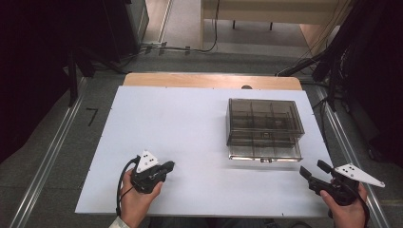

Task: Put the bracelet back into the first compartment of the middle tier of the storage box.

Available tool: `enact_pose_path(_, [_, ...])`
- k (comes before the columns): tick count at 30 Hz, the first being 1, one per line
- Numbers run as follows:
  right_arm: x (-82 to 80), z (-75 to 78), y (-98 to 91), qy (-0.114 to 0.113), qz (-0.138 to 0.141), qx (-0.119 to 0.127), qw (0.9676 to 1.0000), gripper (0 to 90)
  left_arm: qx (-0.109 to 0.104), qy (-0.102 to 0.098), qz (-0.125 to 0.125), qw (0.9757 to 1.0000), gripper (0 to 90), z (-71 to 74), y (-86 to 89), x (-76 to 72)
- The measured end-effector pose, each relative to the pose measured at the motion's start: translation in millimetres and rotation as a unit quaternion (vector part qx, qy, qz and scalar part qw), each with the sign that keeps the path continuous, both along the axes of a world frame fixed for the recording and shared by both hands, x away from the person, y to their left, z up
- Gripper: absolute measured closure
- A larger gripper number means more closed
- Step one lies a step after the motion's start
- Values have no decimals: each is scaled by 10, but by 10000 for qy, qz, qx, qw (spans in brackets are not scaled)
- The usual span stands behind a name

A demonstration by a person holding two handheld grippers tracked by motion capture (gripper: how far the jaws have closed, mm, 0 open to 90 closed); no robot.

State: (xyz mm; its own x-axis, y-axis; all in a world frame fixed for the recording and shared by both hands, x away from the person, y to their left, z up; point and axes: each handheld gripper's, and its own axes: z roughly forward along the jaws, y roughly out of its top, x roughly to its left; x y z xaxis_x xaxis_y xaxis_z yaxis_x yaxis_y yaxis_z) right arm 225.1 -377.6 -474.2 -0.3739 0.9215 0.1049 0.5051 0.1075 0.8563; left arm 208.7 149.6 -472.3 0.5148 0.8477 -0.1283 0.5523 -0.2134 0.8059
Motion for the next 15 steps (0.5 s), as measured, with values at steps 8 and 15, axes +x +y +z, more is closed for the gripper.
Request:
enact_pose_path(8, [-1,3,-1,0,-2,10,10000,229,5,-62,-89,9999,881,76,-110,-15])
enact_pose_path(15, [1,2,-4,0,5,13,10000,229,-60,-89,-172,9998,880,121,-227,19])
